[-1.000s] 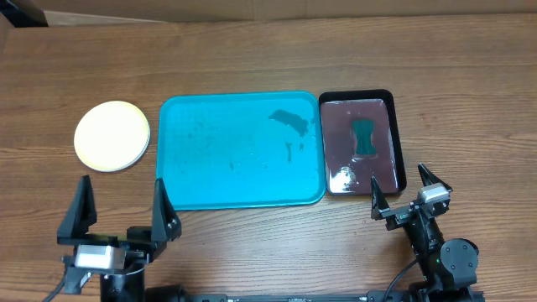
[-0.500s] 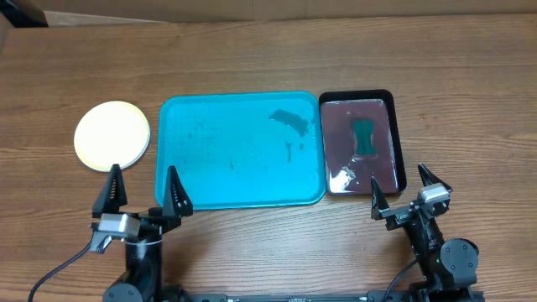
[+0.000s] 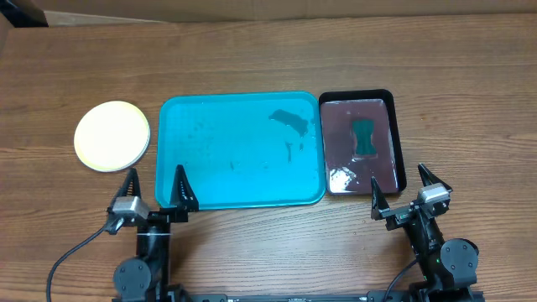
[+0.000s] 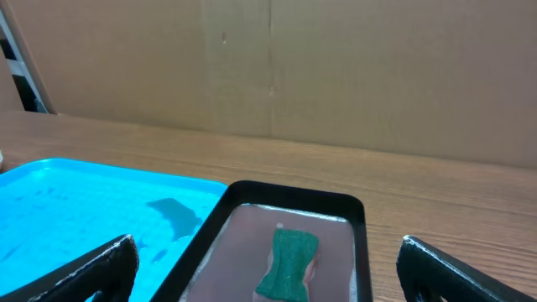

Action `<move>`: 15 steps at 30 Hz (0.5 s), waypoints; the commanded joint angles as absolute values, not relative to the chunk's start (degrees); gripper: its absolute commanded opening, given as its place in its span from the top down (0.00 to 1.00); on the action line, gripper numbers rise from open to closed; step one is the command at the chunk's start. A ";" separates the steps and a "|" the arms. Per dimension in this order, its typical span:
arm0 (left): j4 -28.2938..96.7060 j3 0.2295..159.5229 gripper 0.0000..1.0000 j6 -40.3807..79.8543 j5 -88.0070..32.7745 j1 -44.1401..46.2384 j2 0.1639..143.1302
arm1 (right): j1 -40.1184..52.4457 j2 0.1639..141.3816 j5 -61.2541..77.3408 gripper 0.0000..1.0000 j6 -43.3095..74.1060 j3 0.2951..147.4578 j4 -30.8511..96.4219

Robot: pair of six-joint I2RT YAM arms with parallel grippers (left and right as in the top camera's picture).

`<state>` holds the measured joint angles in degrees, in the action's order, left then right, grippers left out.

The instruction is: Clean dirty plates on tray and stack at the side

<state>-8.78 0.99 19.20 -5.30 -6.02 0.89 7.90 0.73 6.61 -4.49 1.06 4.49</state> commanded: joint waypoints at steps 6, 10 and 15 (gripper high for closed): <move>4.14 0.30 0.00 12.58 -4.91 -5.96 0.19 | 7.75 0.16 6.11 0.00 -4.36 0.45 4.23; 4.14 0.30 0.00 7.73 -4.89 -5.89 0.19 | 7.75 0.16 6.11 0.00 -4.36 0.45 4.23; 4.12 0.30 0.00 7.73 -4.89 -5.89 0.21 | 7.75 0.16 6.11 0.00 -4.36 0.45 4.21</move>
